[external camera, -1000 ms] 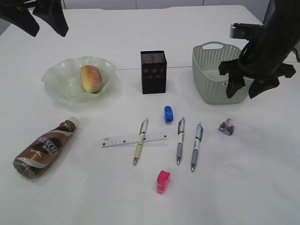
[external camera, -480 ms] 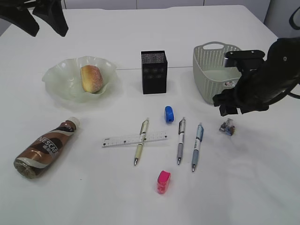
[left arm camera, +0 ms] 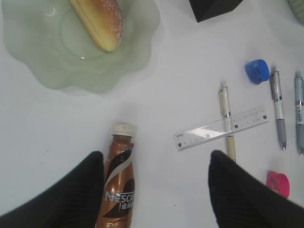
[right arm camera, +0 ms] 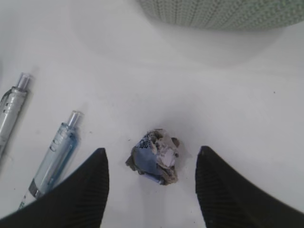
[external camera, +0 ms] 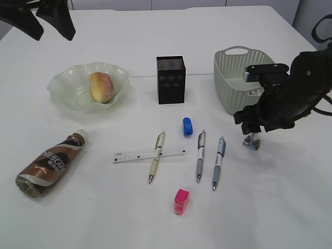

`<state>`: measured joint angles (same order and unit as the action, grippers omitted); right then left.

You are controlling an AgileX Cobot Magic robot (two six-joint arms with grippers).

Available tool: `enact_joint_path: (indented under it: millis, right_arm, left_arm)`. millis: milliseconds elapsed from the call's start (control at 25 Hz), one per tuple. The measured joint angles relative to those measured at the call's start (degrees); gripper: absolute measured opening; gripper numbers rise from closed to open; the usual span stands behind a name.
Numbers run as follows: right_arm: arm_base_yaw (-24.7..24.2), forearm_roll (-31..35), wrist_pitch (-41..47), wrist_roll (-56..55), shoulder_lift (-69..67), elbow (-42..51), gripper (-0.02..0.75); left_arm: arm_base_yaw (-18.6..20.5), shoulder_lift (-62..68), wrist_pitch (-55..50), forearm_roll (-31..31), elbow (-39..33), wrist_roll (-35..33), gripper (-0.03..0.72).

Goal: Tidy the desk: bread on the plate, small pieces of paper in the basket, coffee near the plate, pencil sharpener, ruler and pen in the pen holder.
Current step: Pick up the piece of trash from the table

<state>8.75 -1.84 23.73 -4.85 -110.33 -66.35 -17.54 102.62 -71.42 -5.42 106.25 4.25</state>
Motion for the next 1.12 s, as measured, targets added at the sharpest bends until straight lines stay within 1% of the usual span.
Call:
enact_joint_path:
  millis: [120,240,360,1120]
  right_arm:
    - [0.0,0.0,-0.1,-0.2,0.0,0.0,0.463]
    - [0.0,0.0,-0.5,-0.6,0.0,0.0,0.5]
    - [0.0,-0.2,-1.2,-0.6,0.0,0.0,0.516]
    - [0.0,-0.5,-2.9,-0.6,-3.6,0.0,0.519]
  left_arm:
    - [0.0,0.0,0.0,0.0,0.0,0.0,0.498]
    - [0.0,0.0,0.0,0.0,0.0,0.0,0.497]
    - [0.0,0.0,0.0,0.0,0.0,0.0,0.497]
    - [0.0,0.0,0.0,0.0,0.0,0.0,0.497]
